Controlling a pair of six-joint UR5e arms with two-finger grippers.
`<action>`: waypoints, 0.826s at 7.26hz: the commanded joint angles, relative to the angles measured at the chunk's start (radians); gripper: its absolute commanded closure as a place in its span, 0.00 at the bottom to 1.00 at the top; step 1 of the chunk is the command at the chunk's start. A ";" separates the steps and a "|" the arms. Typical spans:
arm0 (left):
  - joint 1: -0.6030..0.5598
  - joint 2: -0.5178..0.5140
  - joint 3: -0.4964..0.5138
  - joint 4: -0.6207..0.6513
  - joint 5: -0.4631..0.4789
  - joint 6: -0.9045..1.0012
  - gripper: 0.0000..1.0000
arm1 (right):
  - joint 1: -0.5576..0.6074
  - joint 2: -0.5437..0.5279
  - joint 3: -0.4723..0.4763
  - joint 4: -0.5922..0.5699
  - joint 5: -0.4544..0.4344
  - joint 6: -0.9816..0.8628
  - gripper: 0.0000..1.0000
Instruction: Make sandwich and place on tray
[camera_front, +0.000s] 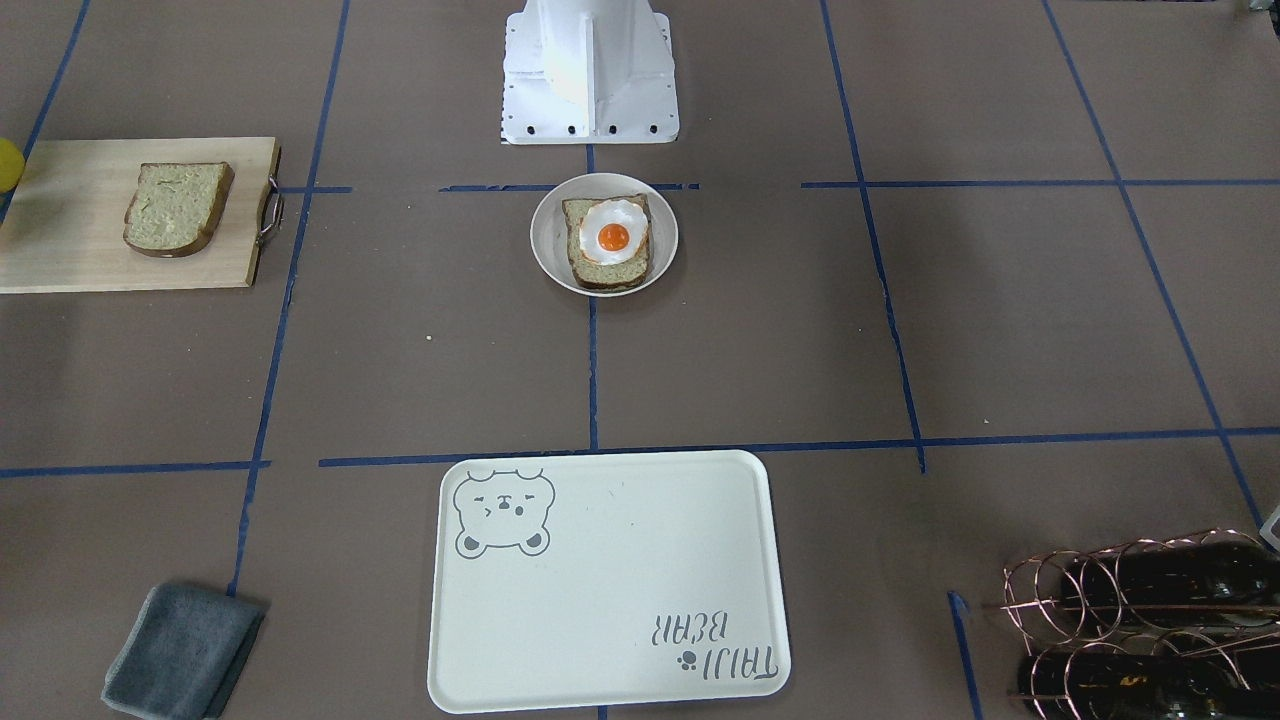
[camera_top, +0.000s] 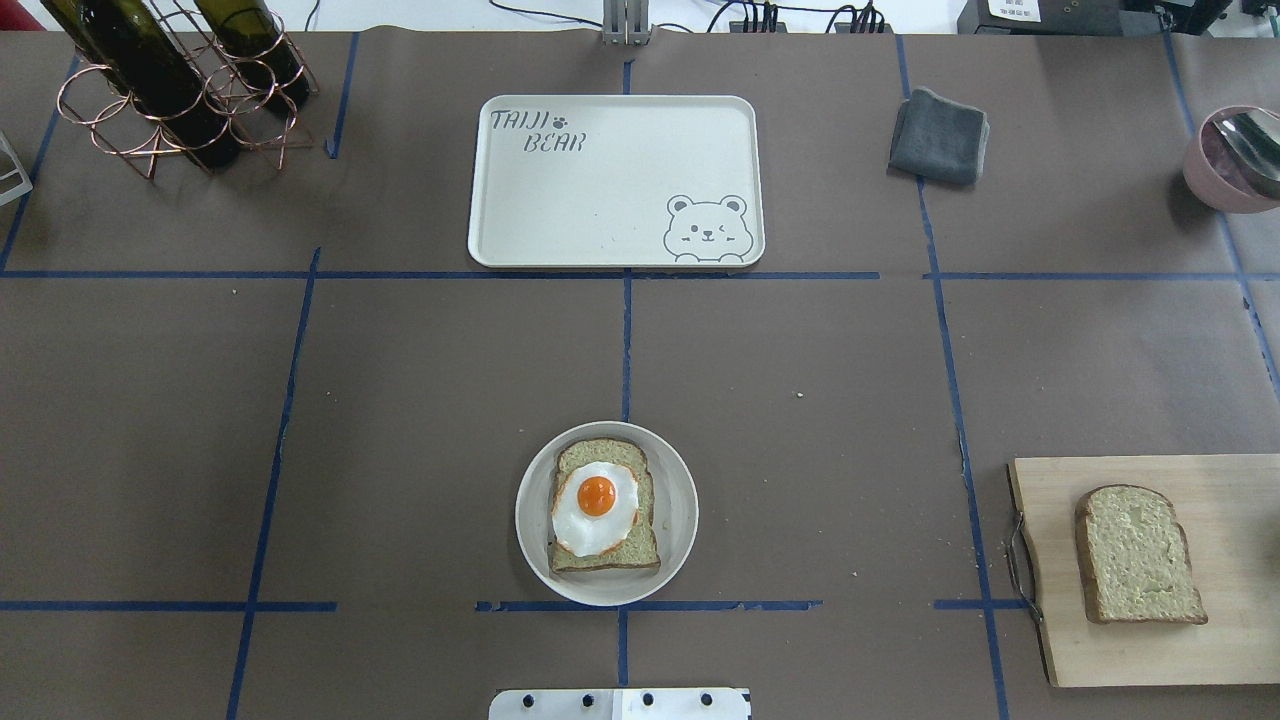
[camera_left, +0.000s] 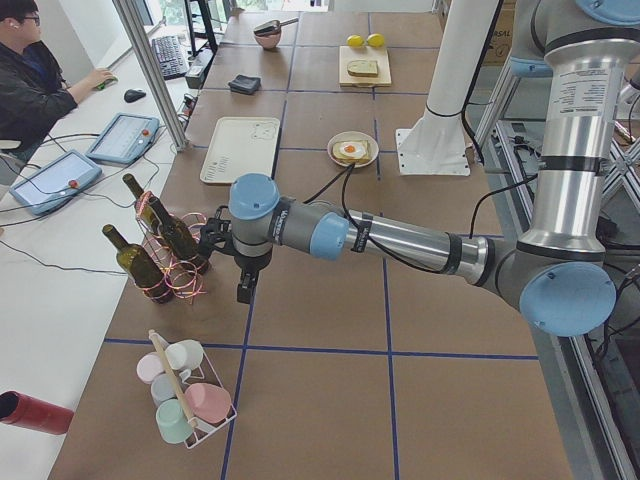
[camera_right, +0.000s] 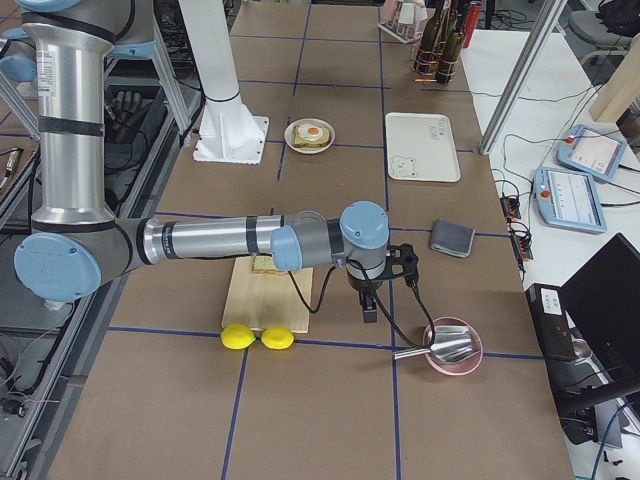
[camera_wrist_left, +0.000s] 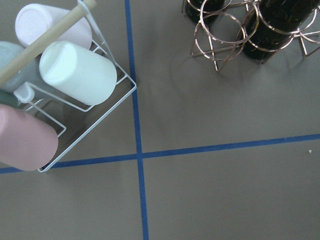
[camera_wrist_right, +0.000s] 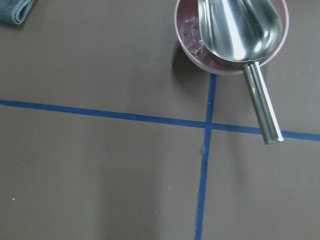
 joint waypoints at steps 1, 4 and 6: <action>0.160 -0.033 -0.004 -0.158 0.003 -0.279 0.00 | -0.149 0.032 0.019 0.097 0.001 0.317 0.00; 0.373 -0.122 -0.047 -0.258 0.030 -0.715 0.00 | -0.302 0.009 0.125 0.161 -0.042 0.584 0.00; 0.501 -0.147 -0.108 -0.277 0.126 -0.914 0.00 | -0.429 -0.136 0.216 0.290 -0.157 0.700 0.00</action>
